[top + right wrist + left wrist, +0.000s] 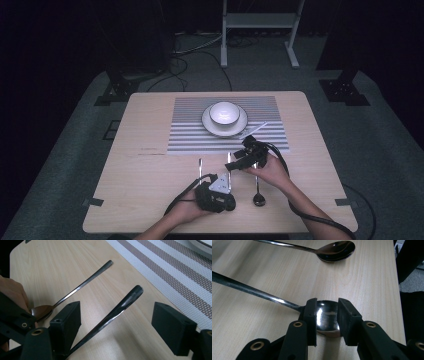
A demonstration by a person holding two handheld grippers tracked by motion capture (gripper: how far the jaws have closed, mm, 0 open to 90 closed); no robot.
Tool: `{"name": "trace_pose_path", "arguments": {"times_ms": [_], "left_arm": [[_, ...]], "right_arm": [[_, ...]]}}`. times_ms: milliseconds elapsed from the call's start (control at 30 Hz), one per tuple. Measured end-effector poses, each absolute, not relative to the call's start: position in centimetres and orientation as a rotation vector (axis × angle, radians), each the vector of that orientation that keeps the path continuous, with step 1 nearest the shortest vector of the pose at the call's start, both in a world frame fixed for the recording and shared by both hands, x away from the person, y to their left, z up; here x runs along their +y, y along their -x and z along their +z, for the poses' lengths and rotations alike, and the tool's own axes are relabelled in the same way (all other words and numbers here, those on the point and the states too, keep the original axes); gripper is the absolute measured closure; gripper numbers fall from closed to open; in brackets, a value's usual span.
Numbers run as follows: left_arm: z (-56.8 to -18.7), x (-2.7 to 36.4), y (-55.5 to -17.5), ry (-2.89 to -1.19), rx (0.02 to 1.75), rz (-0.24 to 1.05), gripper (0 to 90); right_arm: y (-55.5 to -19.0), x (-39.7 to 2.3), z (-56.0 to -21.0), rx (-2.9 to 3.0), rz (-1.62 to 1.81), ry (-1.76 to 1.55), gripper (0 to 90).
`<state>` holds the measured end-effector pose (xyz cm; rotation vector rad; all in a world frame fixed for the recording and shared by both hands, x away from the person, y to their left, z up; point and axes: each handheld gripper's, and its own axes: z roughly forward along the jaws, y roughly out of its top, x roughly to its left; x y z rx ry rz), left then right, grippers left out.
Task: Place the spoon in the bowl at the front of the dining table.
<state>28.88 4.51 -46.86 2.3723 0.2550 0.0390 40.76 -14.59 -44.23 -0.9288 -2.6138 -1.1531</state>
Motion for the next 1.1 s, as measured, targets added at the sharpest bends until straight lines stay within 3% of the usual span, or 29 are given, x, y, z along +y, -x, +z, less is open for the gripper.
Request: {"name": "trace_pose_path", "arguments": {"times_ms": [267, 667, 1100], "left_arm": [[-46.86, 4.51, -28.87, -2.372, 0.255, 0.042, 69.4], [-46.75, 4.35, -28.97, -2.385, 0.247, 0.047, 68.4], [-45.93, 4.71, -29.33, -2.375, 0.261, 0.042, 58.6]], "right_arm": [[-41.39, -14.03, -44.36, -2.629, -1.124, 0.927, 31.0], [-41.69, -13.88, -44.42, -2.630, -1.135, 0.919, 64.2], [-41.68, -14.20, -43.46, -2.555, -1.201, 0.939, 75.8]]}}
